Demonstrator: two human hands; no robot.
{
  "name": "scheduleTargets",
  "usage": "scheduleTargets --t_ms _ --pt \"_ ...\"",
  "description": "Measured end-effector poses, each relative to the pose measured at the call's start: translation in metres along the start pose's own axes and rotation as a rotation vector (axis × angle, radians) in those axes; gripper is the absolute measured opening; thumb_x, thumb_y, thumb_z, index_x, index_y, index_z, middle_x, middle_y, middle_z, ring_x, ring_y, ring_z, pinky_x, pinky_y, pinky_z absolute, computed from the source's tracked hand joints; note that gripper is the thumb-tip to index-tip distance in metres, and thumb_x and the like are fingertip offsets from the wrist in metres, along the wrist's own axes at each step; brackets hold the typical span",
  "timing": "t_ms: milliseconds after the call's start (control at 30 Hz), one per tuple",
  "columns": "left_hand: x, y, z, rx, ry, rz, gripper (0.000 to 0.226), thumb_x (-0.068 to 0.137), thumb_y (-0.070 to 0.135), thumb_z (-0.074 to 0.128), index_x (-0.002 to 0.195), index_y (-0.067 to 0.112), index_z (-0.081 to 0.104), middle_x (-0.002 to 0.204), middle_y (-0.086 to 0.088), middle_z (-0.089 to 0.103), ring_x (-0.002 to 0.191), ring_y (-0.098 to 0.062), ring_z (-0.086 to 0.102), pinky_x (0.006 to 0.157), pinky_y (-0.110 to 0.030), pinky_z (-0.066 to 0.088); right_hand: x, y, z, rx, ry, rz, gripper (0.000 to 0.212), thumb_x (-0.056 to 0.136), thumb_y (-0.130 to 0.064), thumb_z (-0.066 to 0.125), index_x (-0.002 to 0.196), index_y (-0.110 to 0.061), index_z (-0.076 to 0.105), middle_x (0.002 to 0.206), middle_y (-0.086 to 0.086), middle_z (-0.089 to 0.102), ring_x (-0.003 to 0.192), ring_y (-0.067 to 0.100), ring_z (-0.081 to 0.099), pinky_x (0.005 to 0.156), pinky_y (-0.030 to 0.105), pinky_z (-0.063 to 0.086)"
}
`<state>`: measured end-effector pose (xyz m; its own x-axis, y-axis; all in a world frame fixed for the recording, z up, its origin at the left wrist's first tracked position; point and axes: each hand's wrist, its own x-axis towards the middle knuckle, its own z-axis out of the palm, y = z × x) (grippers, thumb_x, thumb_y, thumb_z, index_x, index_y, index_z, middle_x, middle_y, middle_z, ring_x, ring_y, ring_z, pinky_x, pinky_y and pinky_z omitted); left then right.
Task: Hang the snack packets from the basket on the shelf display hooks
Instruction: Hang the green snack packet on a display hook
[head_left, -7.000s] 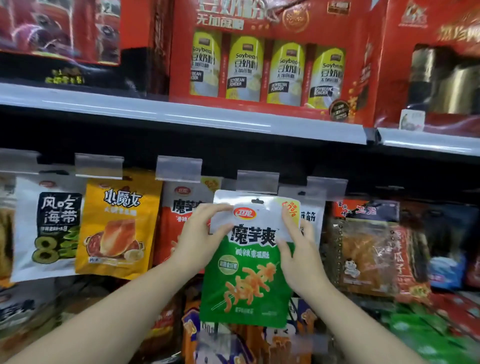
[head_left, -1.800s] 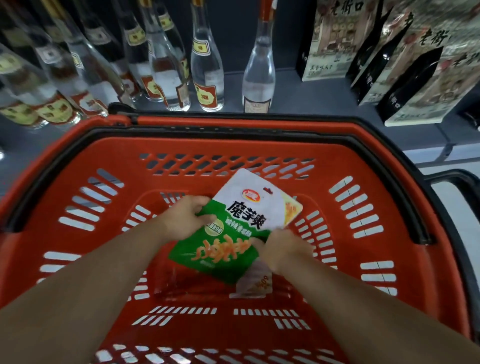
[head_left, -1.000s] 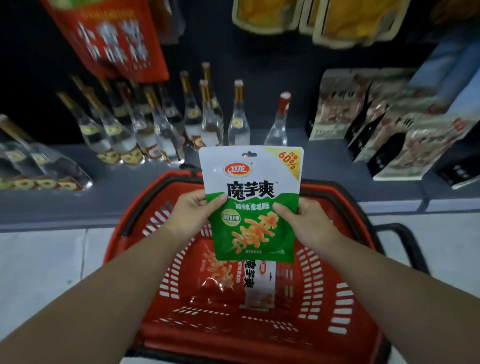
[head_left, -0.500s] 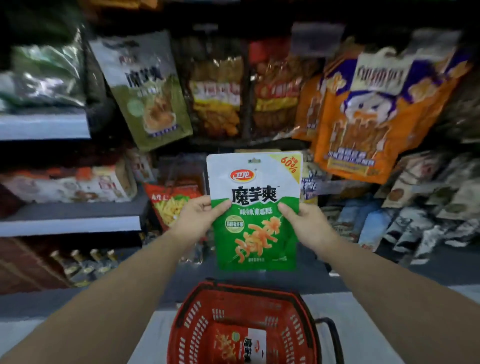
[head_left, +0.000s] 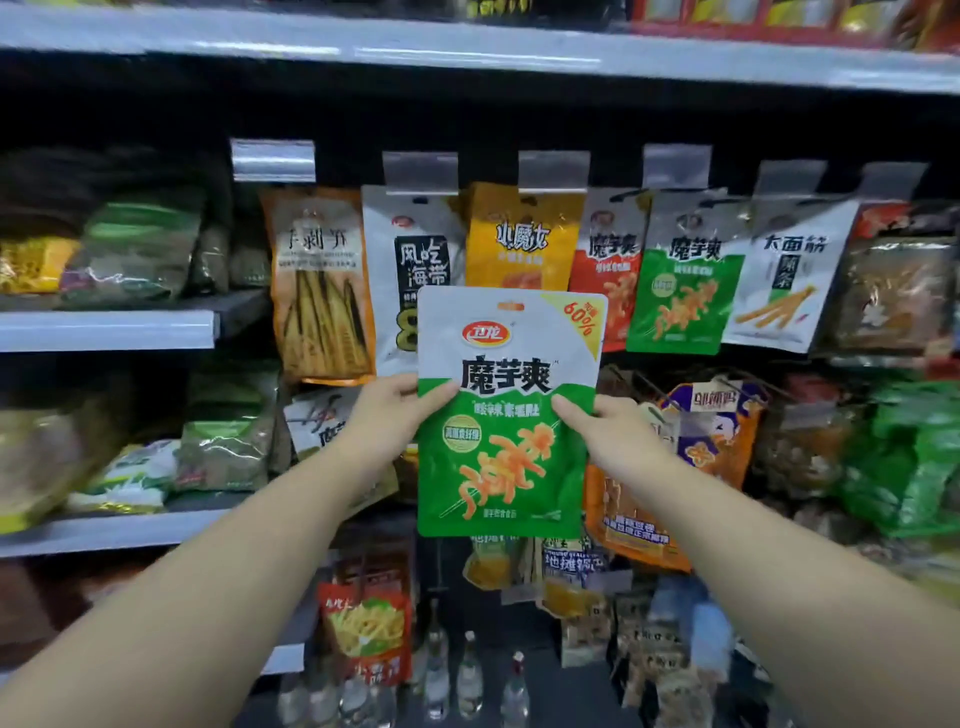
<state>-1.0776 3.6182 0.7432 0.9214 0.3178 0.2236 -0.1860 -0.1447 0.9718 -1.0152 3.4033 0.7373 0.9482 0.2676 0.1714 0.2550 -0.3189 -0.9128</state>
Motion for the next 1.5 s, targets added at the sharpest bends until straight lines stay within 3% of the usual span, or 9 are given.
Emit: scheduleTargets --t_ms 267,500,633,733,900,1000,1167,1400,1500 --pt "0.023 0.043 0.005 -0.001 0.013 0.069 0.012 0.086 0.024 0.07 0.089 0.013 0.071 0.092 -0.007 0.076 0.084 -0.024 0.073 0.075 -0.038 0.059 0.007 -0.035 -0.016 0.061 0.103 -0.057 0.047 0.093 -0.042 0.056 0.1 0.003 0.066 0.108 0.029 0.064 0.086 0.041 0.061 0.082 0.041 0.049" --pt "0.048 0.047 0.05 -0.005 -0.001 0.09 0.008 0.087 0.021 0.068 0.087 0.014 0.07 0.085 0.0 0.075 0.068 -0.011 0.072 0.052 -0.02 0.054 0.032 -0.019 -0.046 0.141 0.174 -0.017 0.045 0.092 -0.046 0.055 0.092 -0.002 0.065 0.081 0.012 0.056 0.073 0.022 0.052 0.069 0.036 0.039" --pt "0.073 0.048 0.09 0.017 0.016 0.098 0.009 0.087 0.021 0.068 0.087 0.013 0.071 0.085 0.0 0.076 0.072 -0.013 0.072 0.054 -0.02 0.054 0.063 -0.005 -0.079 0.11 0.169 -0.034 0.027 0.094 -0.044 0.054 0.095 -0.02 0.067 0.094 0.005 0.069 0.085 0.025 0.062 0.079 0.036 0.047" --pt "0.096 0.047 0.126 0.007 0.043 0.108 0.008 0.087 0.019 0.068 0.088 0.012 0.072 0.086 0.0 0.075 0.066 -0.008 0.072 0.05 -0.017 0.052 0.093 0.008 -0.107 0.075 0.173 -0.059 0.045 0.091 -0.049 0.054 0.117 -0.014 0.064 0.12 0.007 0.065 0.108 0.024 0.06 0.098 0.039 0.046" --pt "0.134 0.047 0.187 -0.021 0.084 0.077 0.005 0.087 0.017 0.068 0.083 0.016 0.072 0.082 0.0 0.077 0.066 -0.011 0.073 0.058 -0.027 0.057 0.137 0.027 -0.164 0.092 0.128 -0.078 0.032 0.095 -0.039 0.054 0.096 -0.01 0.067 0.088 0.014 0.065 0.079 0.029 0.061 0.068 0.029 0.04" --pt "0.152 0.046 0.223 -0.03 0.119 0.085 0.007 0.086 0.017 0.069 0.08 0.016 0.072 0.08 -0.002 0.077 0.064 -0.015 0.071 0.054 -0.023 0.054 0.16 0.043 -0.193 0.134 0.139 -0.117 0.041 0.093 -0.034 0.059 0.101 0.006 0.063 0.099 0.032 0.064 0.079 0.033 0.063 0.072 0.037 0.048" --pt "0.167 0.045 0.274 -0.012 0.109 0.098 0.006 0.087 0.016 0.068 0.083 0.018 0.072 0.084 -0.004 0.077 0.063 -0.007 0.072 0.05 -0.016 0.051 0.182 0.065 -0.233 0.196 0.134 -0.066 0.031 0.093 -0.033 0.059 0.097 -0.004 0.068 0.114 0.034 0.057 0.106 0.052 0.054 0.094 0.061 0.043" --pt "0.188 0.062 0.313 0.071 0.048 0.127 0.006 0.088 0.016 0.068 0.091 0.017 0.072 0.085 -0.001 0.077 0.077 -0.016 0.074 0.063 -0.028 0.06 0.2 0.077 -0.275 0.165 0.183 -0.082 0.031 0.095 -0.029 0.057 0.104 -0.001 0.064 0.094 0.022 0.067 0.083 0.032 0.064 0.066 0.032 0.046" --pt "0.191 0.07 0.323 0.066 0.04 0.145 0.009 0.089 0.013 0.066 0.096 0.013 0.071 0.089 -0.004 0.076 0.067 -0.008 0.073 0.054 -0.02 0.056 0.208 0.079 -0.285 0.172 0.21 -0.126 0.026 0.093 -0.035 0.059 0.107 -0.014 0.062 0.109 0.013 0.068 0.095 0.029 0.065 0.085 0.041 0.053"
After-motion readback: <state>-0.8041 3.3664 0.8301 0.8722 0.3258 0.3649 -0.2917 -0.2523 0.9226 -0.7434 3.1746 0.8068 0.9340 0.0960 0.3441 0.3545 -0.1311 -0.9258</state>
